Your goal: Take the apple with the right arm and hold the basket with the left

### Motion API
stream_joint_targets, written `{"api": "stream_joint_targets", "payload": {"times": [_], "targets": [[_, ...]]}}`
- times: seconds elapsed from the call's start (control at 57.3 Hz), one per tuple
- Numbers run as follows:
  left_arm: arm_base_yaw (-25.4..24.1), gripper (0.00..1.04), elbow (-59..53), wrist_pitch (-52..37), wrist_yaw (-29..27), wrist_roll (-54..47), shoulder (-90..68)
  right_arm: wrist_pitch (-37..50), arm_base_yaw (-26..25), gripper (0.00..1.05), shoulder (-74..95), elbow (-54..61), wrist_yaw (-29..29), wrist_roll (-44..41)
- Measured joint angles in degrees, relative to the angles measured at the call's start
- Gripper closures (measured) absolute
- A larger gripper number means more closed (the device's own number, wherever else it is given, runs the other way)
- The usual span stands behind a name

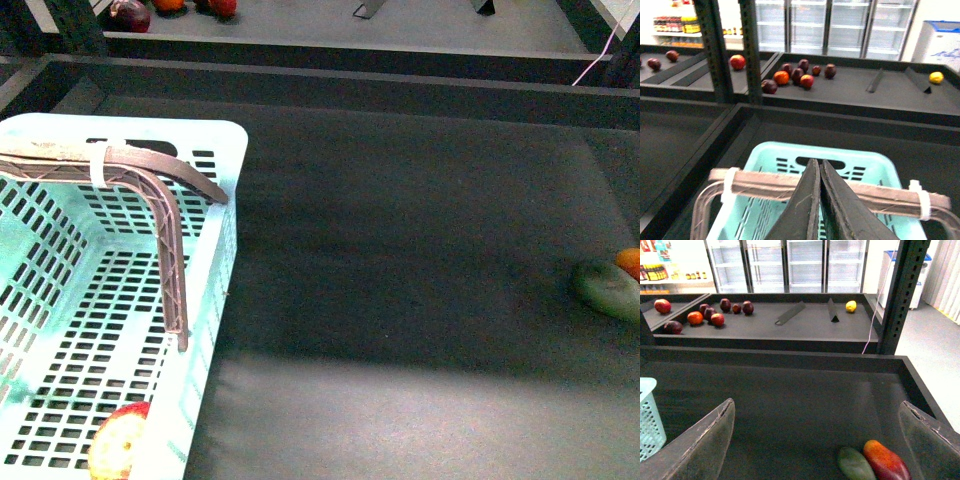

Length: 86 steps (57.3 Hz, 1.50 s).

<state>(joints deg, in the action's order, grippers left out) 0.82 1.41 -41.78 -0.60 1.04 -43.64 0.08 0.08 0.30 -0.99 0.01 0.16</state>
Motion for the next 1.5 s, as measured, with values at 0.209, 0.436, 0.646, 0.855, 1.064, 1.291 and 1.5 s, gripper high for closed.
{"api": "stream_joint_targets", "payload": {"times": [0.209, 0.436, 0.646, 0.855, 1.064, 1.291, 1.5], "targets": [[-0.6, 1.01, -0.6, 7.9, 0.6, -0.2, 8.9, 0.0, 0.0, 0.09, 0.0, 0.0, 0.0, 0.0], [-0.6, 1.01, -0.6, 15.9, 0.6, -0.3, 17.6, 0.0, 0.0, 0.09, 0.0, 0.0, 0.0, 0.0], [-0.6, 1.01, -0.6, 22.2, 0.6, -0.4, 24.0, 0.0, 0.0, 0.09, 0.0, 0.0, 0.0, 0.0], [-0.6, 1.01, -0.6, 26.5, 0.6, -0.4, 28.4, 0.0, 0.0, 0.09, 0.0, 0.0, 0.0, 0.0], [-0.6, 1.01, -0.6, 30.5, 0.6, -0.4, 32.4, 0.0, 0.0, 0.09, 0.0, 0.0, 0.0, 0.0], [-0.6, 1.01, -0.6, 41.4, 0.6, -0.4, 42.6, 0.0, 0.0, 0.09, 0.0, 0.0, 0.0, 0.0], [-0.6, 1.01, -0.6, 41.7, 0.6, -0.4, 43.3, 0.0, 0.0, 0.09, 0.0, 0.0, 0.0, 0.0]]}}
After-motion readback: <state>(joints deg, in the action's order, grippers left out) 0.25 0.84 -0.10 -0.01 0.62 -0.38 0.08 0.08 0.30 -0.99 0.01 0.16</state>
